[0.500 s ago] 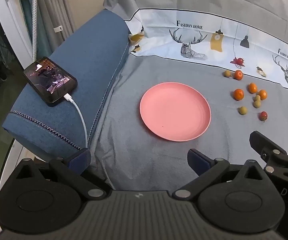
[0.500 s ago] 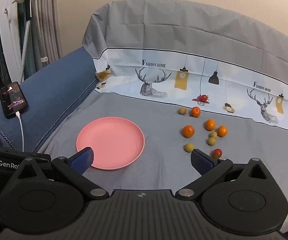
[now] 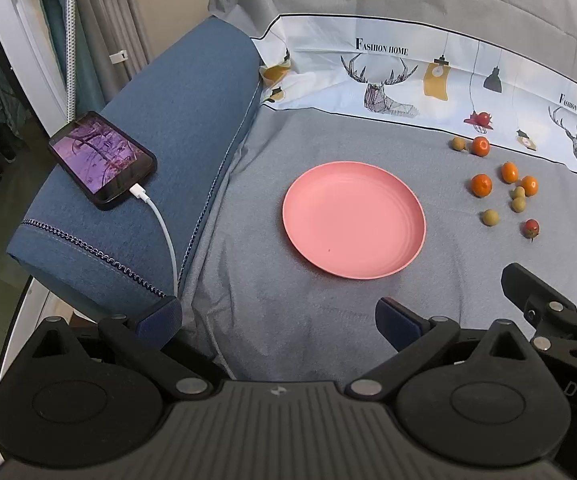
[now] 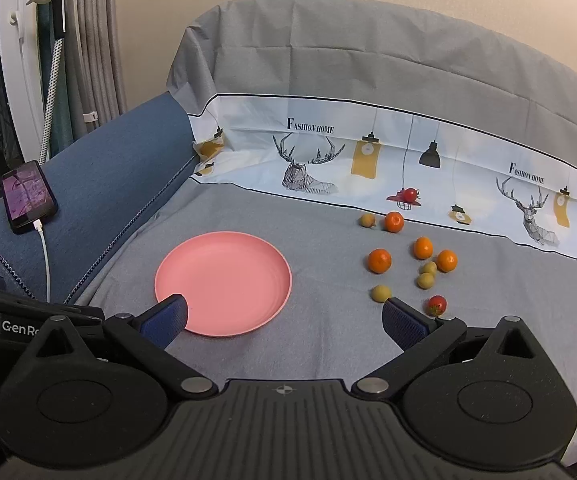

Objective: Organize fruits

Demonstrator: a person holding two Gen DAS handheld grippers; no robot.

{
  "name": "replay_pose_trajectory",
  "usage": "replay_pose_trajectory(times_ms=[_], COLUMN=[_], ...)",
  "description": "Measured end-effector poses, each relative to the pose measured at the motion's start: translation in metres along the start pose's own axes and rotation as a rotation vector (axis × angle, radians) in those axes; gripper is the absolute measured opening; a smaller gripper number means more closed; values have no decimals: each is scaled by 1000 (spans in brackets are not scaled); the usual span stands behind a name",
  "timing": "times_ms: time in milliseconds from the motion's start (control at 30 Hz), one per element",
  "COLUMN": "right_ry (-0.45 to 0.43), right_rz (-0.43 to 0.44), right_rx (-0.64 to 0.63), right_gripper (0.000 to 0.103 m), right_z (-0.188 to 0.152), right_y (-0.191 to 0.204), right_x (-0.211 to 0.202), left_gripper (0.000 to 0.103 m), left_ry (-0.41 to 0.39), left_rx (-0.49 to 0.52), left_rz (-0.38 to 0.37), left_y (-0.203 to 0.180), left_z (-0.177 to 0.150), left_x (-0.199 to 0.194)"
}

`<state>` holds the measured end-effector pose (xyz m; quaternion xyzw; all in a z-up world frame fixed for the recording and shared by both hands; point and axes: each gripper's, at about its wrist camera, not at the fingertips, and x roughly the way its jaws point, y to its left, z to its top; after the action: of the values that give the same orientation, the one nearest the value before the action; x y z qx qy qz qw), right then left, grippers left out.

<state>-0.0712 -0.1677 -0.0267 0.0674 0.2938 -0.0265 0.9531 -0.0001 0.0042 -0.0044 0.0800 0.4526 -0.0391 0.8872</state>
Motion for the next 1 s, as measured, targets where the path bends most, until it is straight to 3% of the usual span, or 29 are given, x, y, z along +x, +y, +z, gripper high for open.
replay_pose_trajectory(times_ms=[467, 700, 1000], right_ry=[16, 22, 26], right_rz=[-6, -9, -8], right_rx=[-6, -6, -5], right_gripper=[102, 102, 102], right_z=[-2, -3, -6], right_y=[6, 7, 7], right_x=[3, 4, 6], left_gripper=[103, 103, 103], left_ry=[15, 31, 39], left_rx=[25, 4, 10], left_rz=[44, 12, 24], left_y=[-1, 0, 0], left_z=[-2, -3, -3], left_x=[5, 9, 10])
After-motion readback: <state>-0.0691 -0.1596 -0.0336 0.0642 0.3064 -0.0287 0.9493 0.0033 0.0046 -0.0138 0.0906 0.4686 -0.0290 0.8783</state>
